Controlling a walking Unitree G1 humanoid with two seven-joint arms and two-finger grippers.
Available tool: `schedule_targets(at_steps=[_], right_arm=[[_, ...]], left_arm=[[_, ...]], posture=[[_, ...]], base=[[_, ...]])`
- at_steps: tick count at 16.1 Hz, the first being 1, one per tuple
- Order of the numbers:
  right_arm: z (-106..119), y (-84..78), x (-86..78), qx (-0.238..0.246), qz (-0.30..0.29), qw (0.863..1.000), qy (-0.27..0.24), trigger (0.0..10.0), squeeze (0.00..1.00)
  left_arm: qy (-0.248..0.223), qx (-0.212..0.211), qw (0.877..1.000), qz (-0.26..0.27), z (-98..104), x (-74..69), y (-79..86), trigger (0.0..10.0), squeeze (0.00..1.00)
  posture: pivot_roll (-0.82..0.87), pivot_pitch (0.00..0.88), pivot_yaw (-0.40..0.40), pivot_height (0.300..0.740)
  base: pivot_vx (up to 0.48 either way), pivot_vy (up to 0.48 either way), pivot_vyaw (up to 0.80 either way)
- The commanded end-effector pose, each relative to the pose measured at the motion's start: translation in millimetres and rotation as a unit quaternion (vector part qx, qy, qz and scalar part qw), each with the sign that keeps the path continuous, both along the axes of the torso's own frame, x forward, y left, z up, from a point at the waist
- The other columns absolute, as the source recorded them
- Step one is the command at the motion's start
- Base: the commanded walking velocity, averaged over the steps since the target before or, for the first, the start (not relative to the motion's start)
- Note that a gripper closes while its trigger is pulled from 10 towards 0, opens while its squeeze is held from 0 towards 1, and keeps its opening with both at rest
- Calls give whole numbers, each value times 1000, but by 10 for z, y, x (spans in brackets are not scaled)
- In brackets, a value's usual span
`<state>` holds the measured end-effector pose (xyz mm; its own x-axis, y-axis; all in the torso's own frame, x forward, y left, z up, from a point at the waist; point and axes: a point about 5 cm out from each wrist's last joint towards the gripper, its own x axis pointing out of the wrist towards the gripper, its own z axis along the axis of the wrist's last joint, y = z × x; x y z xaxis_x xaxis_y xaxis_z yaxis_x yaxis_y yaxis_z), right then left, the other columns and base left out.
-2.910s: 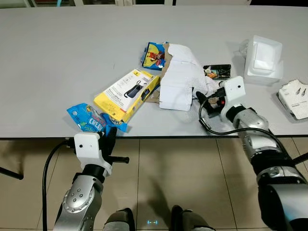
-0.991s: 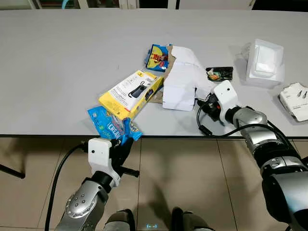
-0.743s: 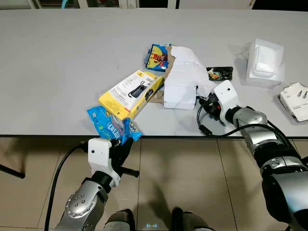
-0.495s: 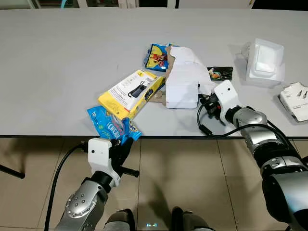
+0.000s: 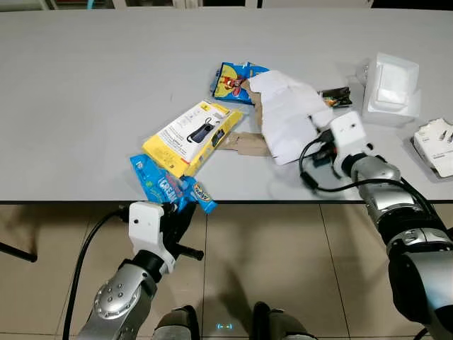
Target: Picking trash to rubbish bin
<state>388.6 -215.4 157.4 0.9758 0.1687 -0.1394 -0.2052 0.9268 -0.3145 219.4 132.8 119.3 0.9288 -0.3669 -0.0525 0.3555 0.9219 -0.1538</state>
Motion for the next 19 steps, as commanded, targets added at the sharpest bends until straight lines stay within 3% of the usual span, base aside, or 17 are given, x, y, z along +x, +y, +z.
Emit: schedule_targets(at_steps=[1,6,14,19], right_arm=[[228,-31,53,32,-13,998,-52,0,0],[556,-83,90,79,-35,987,-138,0,0],[945,-99,117,127,-48,965,-224,0,0],[1127,-111,140,159,-45,957,-240,0,0]], left_arm=[[0,2,1000,-2,-2,-8,4,10000,0],[-8,1,1000,-1,1,37,-26,10000,0],[-23,-2,1000,8,14,134,-54,10000,0],[-30,-5,999,12,12,194,-79,10000,0]], posture=[[69,194,31,740],[56,180,23,740],[42,150,7,740],[30,132,-2,740]], base=[[0,0,0],[0,0,0],[0,0,0],[0,0,0]])
